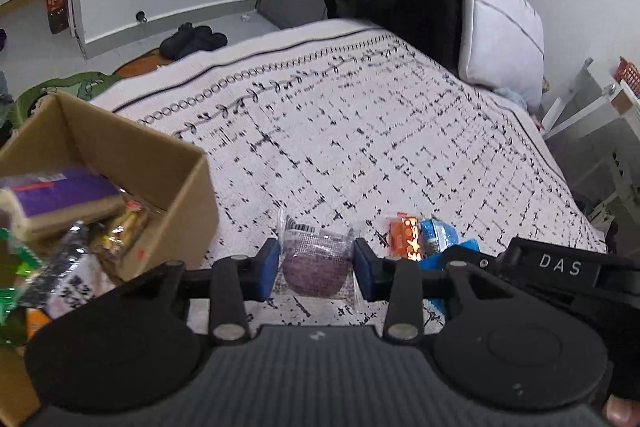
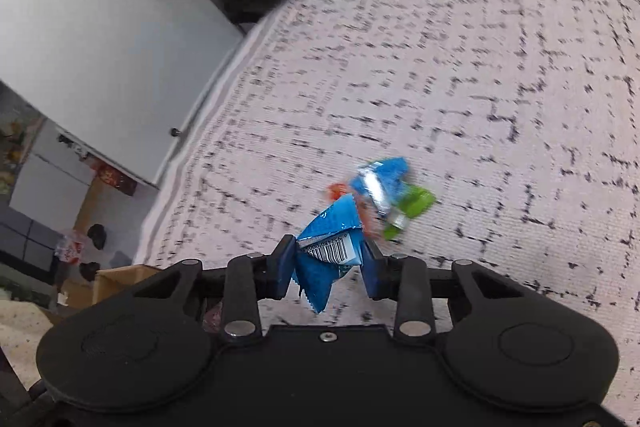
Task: Organize snacks
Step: 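Grasp a blue candy with the right gripper while the left grasps the brown clear packet, then carry both packets over the cardboard box and open both grippers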
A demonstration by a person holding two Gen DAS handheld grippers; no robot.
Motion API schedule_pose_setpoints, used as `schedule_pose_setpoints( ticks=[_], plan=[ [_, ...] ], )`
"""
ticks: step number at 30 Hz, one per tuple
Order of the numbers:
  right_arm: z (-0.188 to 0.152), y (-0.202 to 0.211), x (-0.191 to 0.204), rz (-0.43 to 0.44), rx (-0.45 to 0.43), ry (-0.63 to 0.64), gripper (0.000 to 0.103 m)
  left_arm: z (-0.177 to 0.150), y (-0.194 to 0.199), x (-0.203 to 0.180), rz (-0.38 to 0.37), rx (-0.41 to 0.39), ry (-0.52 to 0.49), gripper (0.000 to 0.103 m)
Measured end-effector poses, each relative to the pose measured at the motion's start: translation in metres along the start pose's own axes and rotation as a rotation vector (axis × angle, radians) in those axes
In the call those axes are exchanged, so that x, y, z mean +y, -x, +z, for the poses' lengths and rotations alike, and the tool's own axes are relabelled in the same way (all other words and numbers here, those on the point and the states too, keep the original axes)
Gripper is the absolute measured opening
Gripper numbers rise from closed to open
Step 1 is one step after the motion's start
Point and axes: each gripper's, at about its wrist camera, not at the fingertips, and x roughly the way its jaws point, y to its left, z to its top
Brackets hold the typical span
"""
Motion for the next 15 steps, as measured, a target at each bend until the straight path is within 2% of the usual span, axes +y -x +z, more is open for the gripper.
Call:
schedule_pose_setpoints(
  ticks=[15],
  plan=[
    [-0.01,0.028,0.046,0.114,-0.082,0.112,0.034,0.01,0.059,0.028,0.03,-0.092,0.042,0.039]
  ],
)
